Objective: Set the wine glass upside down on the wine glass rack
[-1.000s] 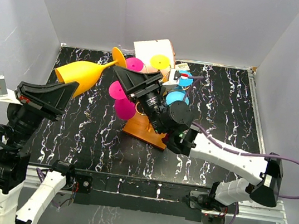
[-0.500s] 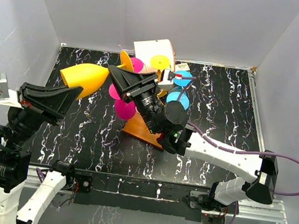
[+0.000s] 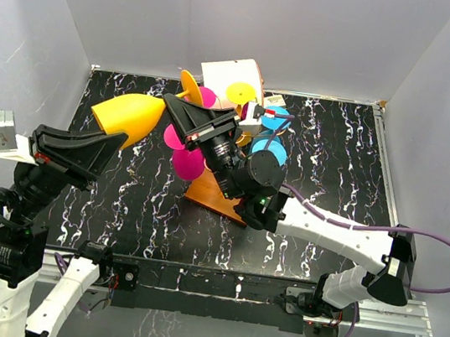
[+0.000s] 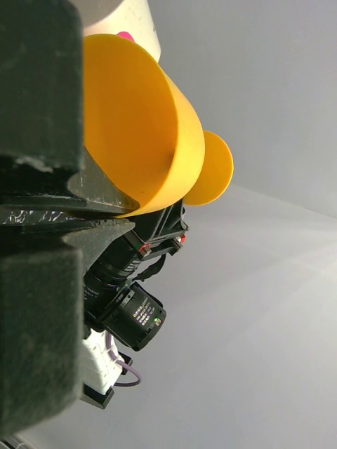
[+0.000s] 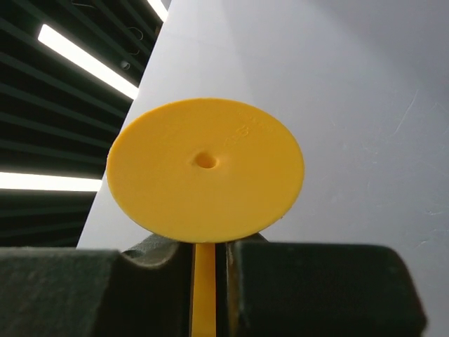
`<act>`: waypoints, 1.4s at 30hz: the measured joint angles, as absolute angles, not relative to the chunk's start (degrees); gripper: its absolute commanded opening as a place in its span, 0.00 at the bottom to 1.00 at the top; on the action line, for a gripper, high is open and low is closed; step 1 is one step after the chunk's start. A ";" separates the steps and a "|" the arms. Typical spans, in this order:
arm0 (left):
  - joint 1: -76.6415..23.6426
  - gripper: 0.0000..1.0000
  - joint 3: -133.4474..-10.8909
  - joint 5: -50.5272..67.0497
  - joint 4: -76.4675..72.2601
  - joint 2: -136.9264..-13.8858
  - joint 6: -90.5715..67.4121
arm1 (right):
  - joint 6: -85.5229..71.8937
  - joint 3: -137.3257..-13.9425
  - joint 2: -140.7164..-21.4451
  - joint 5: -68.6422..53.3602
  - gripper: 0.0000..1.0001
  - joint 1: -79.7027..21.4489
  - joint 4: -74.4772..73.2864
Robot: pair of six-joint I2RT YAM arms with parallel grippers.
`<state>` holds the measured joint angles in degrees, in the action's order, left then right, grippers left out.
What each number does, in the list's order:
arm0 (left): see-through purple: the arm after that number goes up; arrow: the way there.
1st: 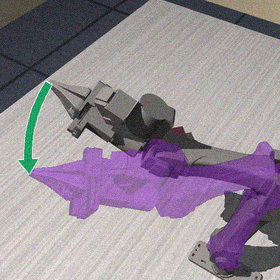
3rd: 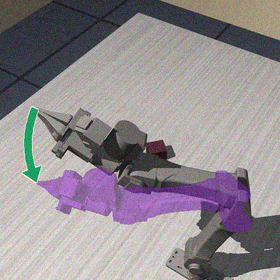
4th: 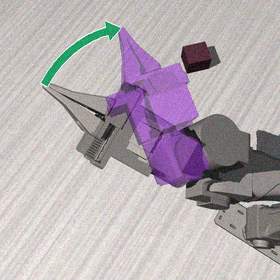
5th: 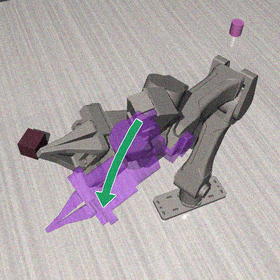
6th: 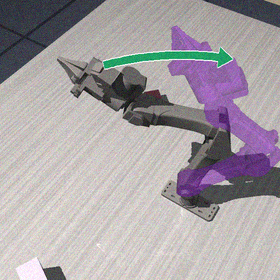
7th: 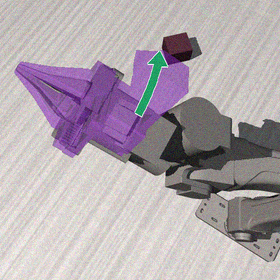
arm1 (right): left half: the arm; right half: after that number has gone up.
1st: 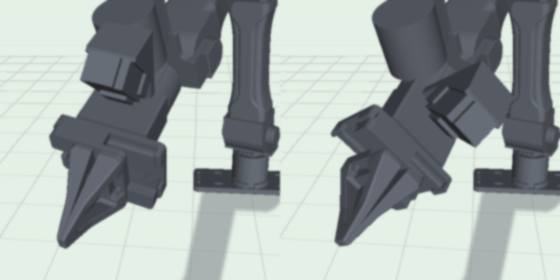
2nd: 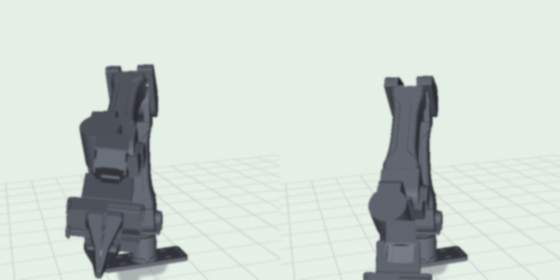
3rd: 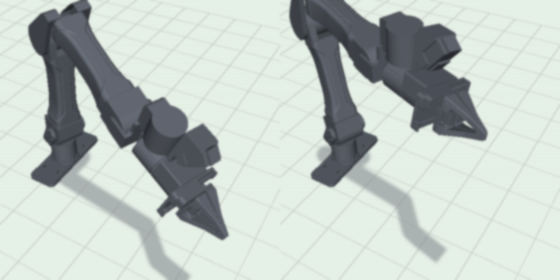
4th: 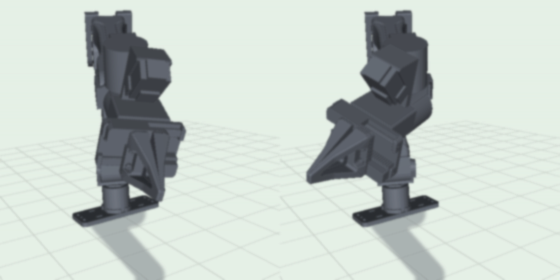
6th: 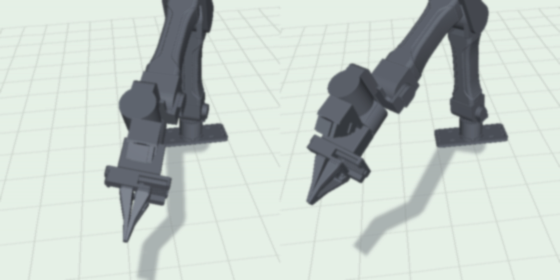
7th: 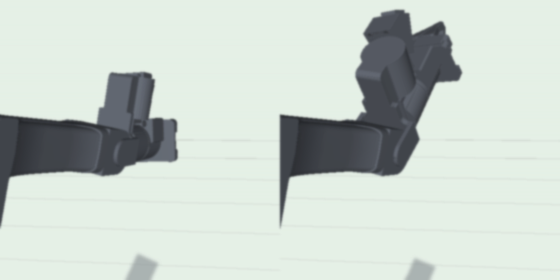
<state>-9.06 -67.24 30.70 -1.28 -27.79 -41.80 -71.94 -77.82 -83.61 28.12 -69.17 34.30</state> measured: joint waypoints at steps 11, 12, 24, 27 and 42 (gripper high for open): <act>-9.08 0.46 -70.50 28.21 5.85 -27.73 -40.05 | -63.42 -77.78 -83.29 28.99 0.00 -69.28 36.38; -9.08 0.48 -71.20 27.09 7.11 -27.66 -39.62 | -62.17 -77.76 -83.05 29.02 0.00 -69.28 36.45; -9.08 0.64 -75.72 17.89 18.04 -25.91 -36.47 | -39.62 -74.63 -74.43 26.92 0.00 -69.28 39.33; -9.08 0.66 -76.90 18.72 18.31 -26.50 -36.38 | -34.28 -73.32 -73.10 22.79 0.00 -69.28 39.66; -9.08 0.71 -76.79 33.41 9.26 -33.69 -43.40 | -14.90 -70.70 -68.16 -6.68 0.00 -69.34 29.41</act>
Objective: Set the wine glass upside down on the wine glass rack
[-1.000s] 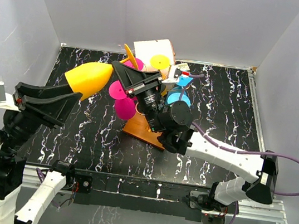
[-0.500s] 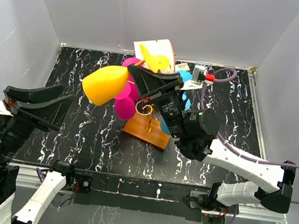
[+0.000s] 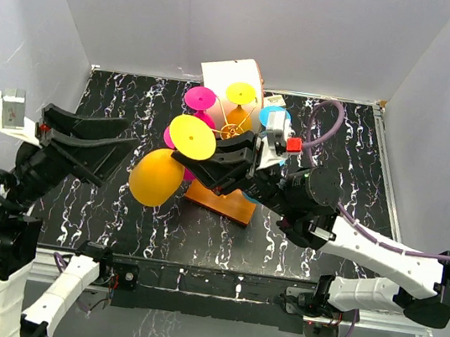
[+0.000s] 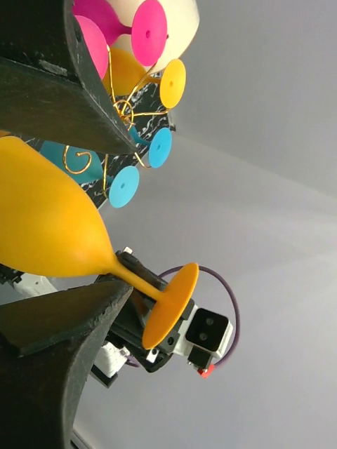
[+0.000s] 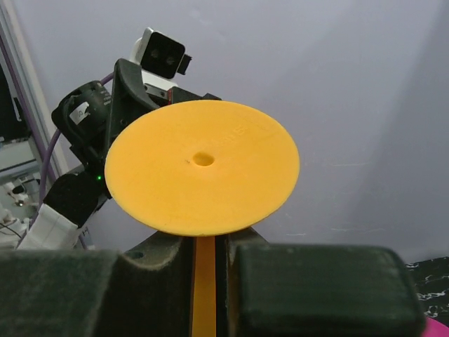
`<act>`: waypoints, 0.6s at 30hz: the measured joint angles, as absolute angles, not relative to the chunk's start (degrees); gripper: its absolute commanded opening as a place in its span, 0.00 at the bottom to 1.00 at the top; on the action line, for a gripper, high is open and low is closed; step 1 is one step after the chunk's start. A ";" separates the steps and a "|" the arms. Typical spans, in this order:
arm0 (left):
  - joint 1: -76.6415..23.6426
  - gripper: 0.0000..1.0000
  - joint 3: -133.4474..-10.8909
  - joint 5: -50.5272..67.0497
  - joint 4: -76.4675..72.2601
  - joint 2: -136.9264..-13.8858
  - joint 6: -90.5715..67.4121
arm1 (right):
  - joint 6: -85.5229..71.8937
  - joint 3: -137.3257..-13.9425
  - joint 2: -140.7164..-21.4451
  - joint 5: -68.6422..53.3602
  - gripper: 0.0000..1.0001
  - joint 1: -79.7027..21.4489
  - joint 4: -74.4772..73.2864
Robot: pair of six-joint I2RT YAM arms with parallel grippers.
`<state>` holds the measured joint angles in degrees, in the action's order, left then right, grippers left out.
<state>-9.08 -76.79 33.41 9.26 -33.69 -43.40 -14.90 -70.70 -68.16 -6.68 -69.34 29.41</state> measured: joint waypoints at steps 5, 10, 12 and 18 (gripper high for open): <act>-9.08 0.71 -76.62 33.21 8.82 -34.89 -47.70 | -9.47 -68.55 -65.47 -7.64 0.00 -69.36 27.00; -9.08 0.70 -76.51 30.89 8.21 -35.14 -57.23 | -6.04 -68.45 -65.63 -6.61 0.00 -69.36 26.50; -9.08 0.69 -76.51 30.76 8.29 -35.77 -60.38 | -5.56 -68.45 -66.24 -5.89 0.00 -69.36 26.55; -9.08 0.68 -76.90 30.37 14.11 -39.70 -66.11 | -5.39 -68.45 -69.54 -4.93 0.00 -69.36 26.55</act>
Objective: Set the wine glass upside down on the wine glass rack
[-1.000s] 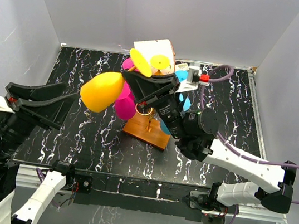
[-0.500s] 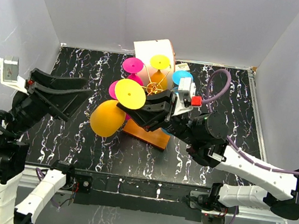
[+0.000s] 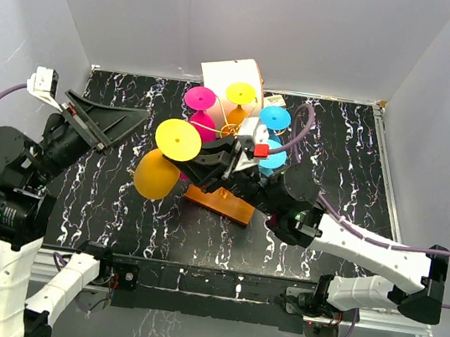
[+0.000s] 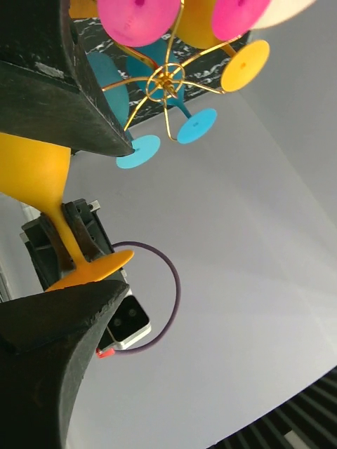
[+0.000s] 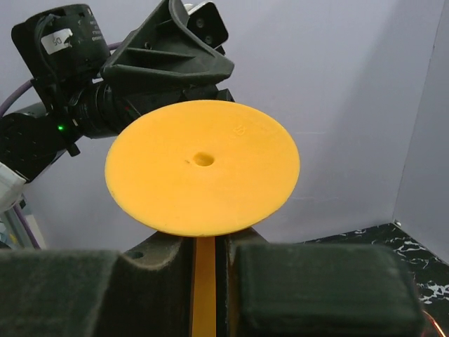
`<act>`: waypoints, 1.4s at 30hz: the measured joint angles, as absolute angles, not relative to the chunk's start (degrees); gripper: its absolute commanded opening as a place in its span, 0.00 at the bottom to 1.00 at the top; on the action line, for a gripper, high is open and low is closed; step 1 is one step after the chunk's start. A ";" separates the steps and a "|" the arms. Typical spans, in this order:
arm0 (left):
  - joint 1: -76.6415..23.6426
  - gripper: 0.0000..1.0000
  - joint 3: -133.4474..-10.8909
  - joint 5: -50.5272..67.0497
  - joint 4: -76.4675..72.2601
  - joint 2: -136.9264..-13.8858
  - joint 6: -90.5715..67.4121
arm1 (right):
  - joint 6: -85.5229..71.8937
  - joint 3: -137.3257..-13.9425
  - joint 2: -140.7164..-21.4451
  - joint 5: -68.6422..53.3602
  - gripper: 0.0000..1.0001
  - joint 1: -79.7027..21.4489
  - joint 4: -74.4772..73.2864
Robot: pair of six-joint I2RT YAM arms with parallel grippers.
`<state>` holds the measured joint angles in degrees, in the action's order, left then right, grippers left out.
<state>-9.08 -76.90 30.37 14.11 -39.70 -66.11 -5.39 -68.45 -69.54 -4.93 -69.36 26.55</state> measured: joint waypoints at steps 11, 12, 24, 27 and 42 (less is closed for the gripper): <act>-9.08 0.46 -80.12 31.20 24.08 -42.04 -66.06 | -3.53 -68.47 -74.06 -3.55 0.00 -69.36 23.79; -9.08 0.44 -80.58 31.48 24.56 -42.30 -65.87 | -3.22 -68.47 -74.41 -3.42 0.00 -69.36 23.51; -9.08 0.19 -77.82 35.40 27.75 -42.50 -65.39 | -1.34 -71.00 -77.56 -1.65 0.00 -69.36 20.99; -9.08 0.00 -77.78 35.62 28.10 -42.48 -65.28 | -1.28 -71.48 -78.19 -1.34 0.00 -69.36 21.21; -9.08 0.00 -77.76 34.50 27.57 -41.10 -66.24 | -3.75 -71.26 -75.13 -1.48 0.58 -69.28 19.79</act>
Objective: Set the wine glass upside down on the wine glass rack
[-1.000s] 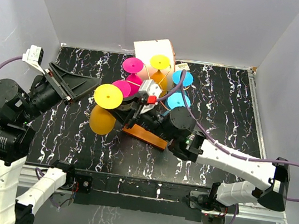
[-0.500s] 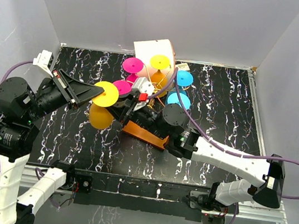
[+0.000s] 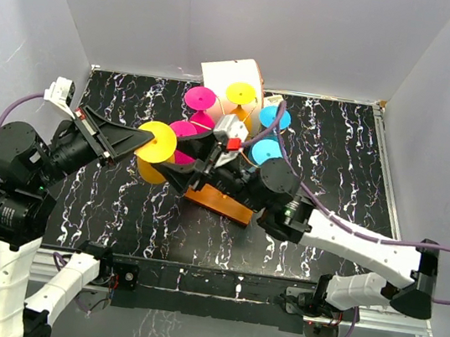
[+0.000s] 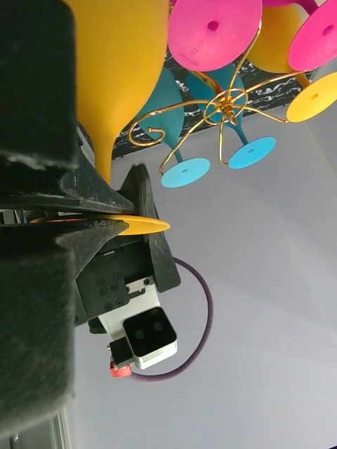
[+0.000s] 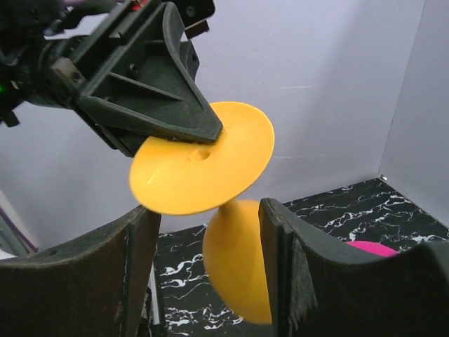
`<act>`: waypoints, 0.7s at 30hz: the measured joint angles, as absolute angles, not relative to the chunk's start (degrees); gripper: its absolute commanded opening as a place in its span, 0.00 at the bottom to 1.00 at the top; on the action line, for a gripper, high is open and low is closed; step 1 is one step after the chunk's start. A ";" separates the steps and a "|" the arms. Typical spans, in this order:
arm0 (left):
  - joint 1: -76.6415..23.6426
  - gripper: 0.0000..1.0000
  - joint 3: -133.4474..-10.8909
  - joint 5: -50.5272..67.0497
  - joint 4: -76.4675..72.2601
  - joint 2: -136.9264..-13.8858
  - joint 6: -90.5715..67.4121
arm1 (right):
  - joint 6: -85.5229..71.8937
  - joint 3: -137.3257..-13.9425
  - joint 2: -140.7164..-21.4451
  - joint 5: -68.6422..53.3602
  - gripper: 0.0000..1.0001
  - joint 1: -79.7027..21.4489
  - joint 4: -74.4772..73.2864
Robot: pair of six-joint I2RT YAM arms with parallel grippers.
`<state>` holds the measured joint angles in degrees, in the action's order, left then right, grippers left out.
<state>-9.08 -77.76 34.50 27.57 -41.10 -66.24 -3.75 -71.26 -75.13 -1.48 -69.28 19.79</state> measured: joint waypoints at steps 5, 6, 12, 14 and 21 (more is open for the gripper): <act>-9.08 0.00 -77.76 33.54 28.27 -41.12 -66.13 | -6.68 -67.29 -68.53 -1.74 0.64 -69.28 18.83; -9.08 0.00 -77.76 33.50 28.64 -41.21 -66.04 | -7.46 -66.52 -66.94 -1.87 0.65 -69.28 17.98; -9.08 0.00 -79.02 34.50 32.29 -43.70 -63.68 | -10.57 -66.13 -60.14 -1.83 0.67 -69.28 9.06; -9.08 0.00 -79.26 35.73 33.76 -44.82 -62.54 | -11.29 -66.32 -58.63 -1.43 0.67 -69.28 6.04; -9.74 0.00 -73.65 42.26 32.97 -44.62 -62.89 | -13.72 -66.32 -54.30 0.54 0.67 -69.28 0.12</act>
